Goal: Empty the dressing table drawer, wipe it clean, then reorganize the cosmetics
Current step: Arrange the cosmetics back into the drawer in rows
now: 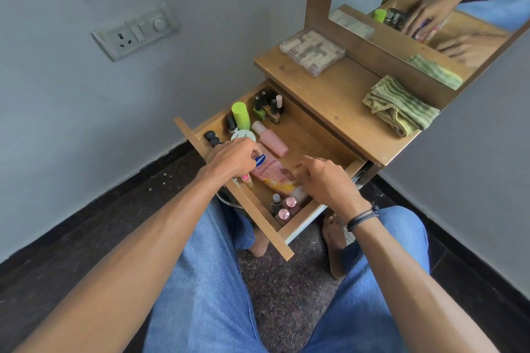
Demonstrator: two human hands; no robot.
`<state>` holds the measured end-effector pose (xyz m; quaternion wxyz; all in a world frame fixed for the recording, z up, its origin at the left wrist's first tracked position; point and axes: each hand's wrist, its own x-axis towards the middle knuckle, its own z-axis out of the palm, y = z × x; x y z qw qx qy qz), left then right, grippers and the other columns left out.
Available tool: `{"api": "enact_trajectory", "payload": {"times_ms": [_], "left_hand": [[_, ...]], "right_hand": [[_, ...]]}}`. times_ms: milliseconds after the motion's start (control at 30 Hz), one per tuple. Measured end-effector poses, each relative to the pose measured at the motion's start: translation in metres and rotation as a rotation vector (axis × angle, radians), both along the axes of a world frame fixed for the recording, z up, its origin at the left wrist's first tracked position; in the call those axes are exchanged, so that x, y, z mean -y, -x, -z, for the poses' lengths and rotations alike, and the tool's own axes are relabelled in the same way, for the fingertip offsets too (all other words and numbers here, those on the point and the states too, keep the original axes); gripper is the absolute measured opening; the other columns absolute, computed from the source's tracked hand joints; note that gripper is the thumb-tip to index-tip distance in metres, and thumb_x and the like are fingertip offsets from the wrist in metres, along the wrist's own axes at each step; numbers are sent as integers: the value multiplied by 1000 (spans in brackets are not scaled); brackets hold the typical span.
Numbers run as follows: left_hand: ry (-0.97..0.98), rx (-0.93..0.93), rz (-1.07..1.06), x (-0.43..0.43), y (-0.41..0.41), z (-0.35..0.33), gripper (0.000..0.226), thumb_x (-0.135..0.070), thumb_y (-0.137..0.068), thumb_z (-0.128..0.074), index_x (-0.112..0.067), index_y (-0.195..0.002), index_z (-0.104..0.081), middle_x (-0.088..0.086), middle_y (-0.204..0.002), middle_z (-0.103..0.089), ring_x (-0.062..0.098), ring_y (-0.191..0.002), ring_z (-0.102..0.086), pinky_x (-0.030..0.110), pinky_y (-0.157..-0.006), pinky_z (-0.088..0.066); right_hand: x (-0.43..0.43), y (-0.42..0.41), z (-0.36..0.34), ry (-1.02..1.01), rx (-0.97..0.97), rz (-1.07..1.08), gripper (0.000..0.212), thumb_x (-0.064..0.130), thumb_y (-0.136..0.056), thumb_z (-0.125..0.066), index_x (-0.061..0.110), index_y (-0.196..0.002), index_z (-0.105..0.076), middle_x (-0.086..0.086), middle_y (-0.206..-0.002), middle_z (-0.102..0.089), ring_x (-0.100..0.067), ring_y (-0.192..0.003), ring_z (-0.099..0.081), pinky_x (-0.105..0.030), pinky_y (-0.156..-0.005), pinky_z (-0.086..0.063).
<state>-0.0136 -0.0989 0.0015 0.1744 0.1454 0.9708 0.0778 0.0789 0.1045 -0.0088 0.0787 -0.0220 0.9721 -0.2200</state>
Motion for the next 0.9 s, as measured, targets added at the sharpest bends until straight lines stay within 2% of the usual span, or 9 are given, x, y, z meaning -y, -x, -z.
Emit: {"api": "enact_trajectory", "payload": {"times_ms": [200, 300, 367, 467, 567, 667, 733, 833, 900], "left_hand": [[-52, 36, -26, -2, 3, -2, 36, -16, -96, -58, -35, -125, -65, -8, -124, -70, 6, -66, -64, 28, -57, -41], [-97, 61, -24, -7, 3, -2, 31, -19, -97, -58, -35, -123, -66, -6, -127, -68, 3, -43, -64, 27, -54, -47], [-114, 47, -27, -13, 5, 0, 32, -18, -97, -57, -35, -123, -66, -4, -126, -66, 5, -40, -62, 25, -45, -43], [-193, -28, -23, -24, 9, 3, 34, -13, -96, -55, -35, -117, -69, -6, -120, -61, 9, -65, -67, 21, -46, -44], [-318, -102, -28, -37, 19, 6, 30, -12, -93, -60, -30, -115, -71, -9, -127, -60, 11, -103, -64, 31, -79, -56], [-366, -87, -66, -50, 27, 1, 29, -18, -92, -68, -30, -118, -69, -10, -136, -58, 9, -114, -62, 36, -91, -57], [-363, -65, -79, -57, 30, 1, 30, -20, -90, -71, -29, -118, -69, -7, -138, -58, 11, -116, -61, 35, -93, -54], [-393, -71, -101, -61, 32, 0, 27, -17, -92, -68, -26, -117, -70, -5, -135, -60, 13, -114, -61, 37, -96, -52], [-462, -74, -131, -61, 34, 0, 27, -13, -93, -67, -24, -118, -71, -4, -133, -62, 13, -114, -61, 37, -99, -51]], "right_hand": [[-18, 0, -8, 72, -94, 165, 20, 29, -101, -55, 24, -115, -68, -1, -114, -72, -27, -96, -70, -43, -82, -57], [-22, 2, -11, 104, -122, 210, 18, 30, -99, -58, 25, -113, -70, 2, -109, -74, -24, -94, -70, -41, -81, -58], [-23, 5, -16, 123, -161, 231, 18, 29, -99, -61, 24, -112, -71, 3, -105, -75, -21, -92, -70, -39, -80, -58], [-26, 15, -31, 176, -262, 260, 16, 26, -99, -62, 20, -108, -74, 3, -100, -76, -17, -84, -71, -37, -76, -61], [-33, 35, -50, 183, -370, 296, 15, 21, -97, -62, 17, -102, -75, 1, -91, -76, -16, -75, -69, -28, -67, -54], [-41, 67, -67, 169, -483, 340, 13, 18, -94, -60, 12, -95, -72, -1, -88, -71, -20, -76, -63, -25, -65, -39], [-45, 97, -72, 117, -506, 327, 15, 17, -91, -60, 10, -101, -68, -6, -99, -65, -29, -93, -60, -32, -72, -40], [-51, 144, -74, 44, -324, 262, 53, 38, -92, -63, 16, -139, -54, -15, -138, -50, -38, -132, -40, -48, -106, -41], [-54, 167, -70, 14, -248, 243, 66, 53, -91, -62, 21, -146, -46, -17, -149, -40, -39, -140, -30, -55, -110, -37]]}}
